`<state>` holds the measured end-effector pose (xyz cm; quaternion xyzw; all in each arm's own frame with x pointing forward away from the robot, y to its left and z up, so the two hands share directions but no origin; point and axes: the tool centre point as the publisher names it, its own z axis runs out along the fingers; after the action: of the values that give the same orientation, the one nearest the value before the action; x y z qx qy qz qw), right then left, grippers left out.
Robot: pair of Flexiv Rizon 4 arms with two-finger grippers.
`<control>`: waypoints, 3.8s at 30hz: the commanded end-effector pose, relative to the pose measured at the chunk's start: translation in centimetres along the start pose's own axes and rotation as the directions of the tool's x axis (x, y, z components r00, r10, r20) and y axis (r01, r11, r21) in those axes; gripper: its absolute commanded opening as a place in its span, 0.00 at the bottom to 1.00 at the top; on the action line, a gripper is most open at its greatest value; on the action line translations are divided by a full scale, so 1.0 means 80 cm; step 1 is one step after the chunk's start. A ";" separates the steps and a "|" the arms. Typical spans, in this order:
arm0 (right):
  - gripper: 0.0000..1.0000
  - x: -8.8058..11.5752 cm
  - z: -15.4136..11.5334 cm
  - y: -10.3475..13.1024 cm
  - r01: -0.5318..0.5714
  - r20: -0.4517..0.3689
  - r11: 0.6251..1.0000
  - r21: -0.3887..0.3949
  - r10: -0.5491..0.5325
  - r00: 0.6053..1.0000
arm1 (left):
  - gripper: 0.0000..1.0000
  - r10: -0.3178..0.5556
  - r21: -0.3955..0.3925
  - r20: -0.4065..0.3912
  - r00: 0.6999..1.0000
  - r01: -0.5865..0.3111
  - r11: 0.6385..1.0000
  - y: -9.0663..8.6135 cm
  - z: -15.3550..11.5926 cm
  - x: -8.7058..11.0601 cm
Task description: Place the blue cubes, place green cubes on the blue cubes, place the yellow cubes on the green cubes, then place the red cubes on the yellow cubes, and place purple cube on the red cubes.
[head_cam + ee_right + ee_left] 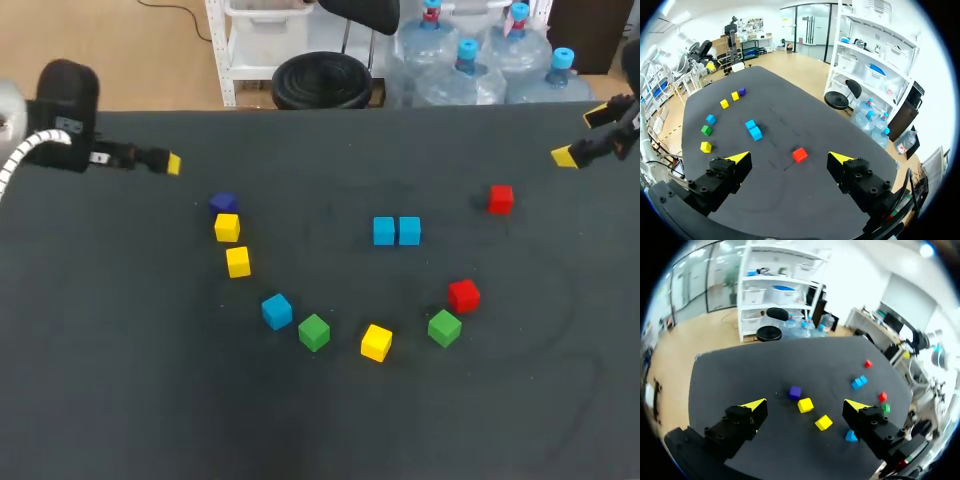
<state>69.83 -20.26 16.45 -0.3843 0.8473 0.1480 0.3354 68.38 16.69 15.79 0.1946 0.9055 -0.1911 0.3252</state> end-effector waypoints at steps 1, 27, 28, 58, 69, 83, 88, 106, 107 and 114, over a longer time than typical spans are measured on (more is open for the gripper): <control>1.00 0.000 0.000 0.000 0.000 0.000 1.000 0.000 0.000 1.000 | 1.00 0.381 -0.089 -0.402 0.832 -0.450 0.889 -0.029 0.006 -0.004; 1.00 0.000 0.000 0.000 0.000 0.000 1.000 0.000 0.000 1.000 | 1.00 0.162 0.043 -0.558 0.814 -0.166 0.985 -0.102 0.115 0.101; 1.00 0.000 0.000 0.000 0.000 0.000 1.000 0.000 0.000 1.000 | 1.00 0.154 0.043 -0.559 0.815 -0.158 0.987 -0.103 0.117 0.108; 1.00 0.000 0.000 0.000 0.000 0.000 1.000 0.000 0.000 1.000 | 1.00 0.393 0.267 -0.625 0.675 -0.289 0.920 -0.170 0.156 0.177; 1.00 0.000 0.000 0.000 0.000 0.000 1.000 0.000 0.000 1.000 | 1.00 0.412 0.269 -0.639 0.650 -0.313 0.911 -0.160 0.168 0.181; 1.00 0.000 0.000 0.000 0.000 0.000 1.000 0.000 0.000 1.000 | 0.00 0.441 0.288 -0.653 0.615 -0.337 0.896 -0.152 0.165 0.177; 1.00 0.000 0.000 0.000 0.000 0.000 1.000 0.000 0.000 1.000 | 0.00 0.483 0.308 -0.635 0.603 -0.376 0.874 -0.154 0.163 0.168; 1.00 0.000 0.000 0.000 0.000 0.000 1.000 0.000 0.000 1.000 | 0.00 0.832 0.492 -0.451 0.324 -0.687 0.535 -0.132 0.181 0.087; 1.00 0.000 0.000 0.000 0.000 0.000 1.000 0.000 0.000 1.000 | 0.00 0.844 0.504 -0.438 0.310 -0.693 0.516 -0.132 0.180 0.081; 1.00 0.000 0.000 0.000 0.000 0.000 1.000 0.000 0.000 1.000 | 0.00 0.900 0.557 -0.369 0.233 -0.719 0.415 -0.136 0.183 0.052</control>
<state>69.84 -20.26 16.44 -0.3842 0.8474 0.1479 0.3353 66.85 2.04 4.82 0.7259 0.6858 -0.0320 0.0420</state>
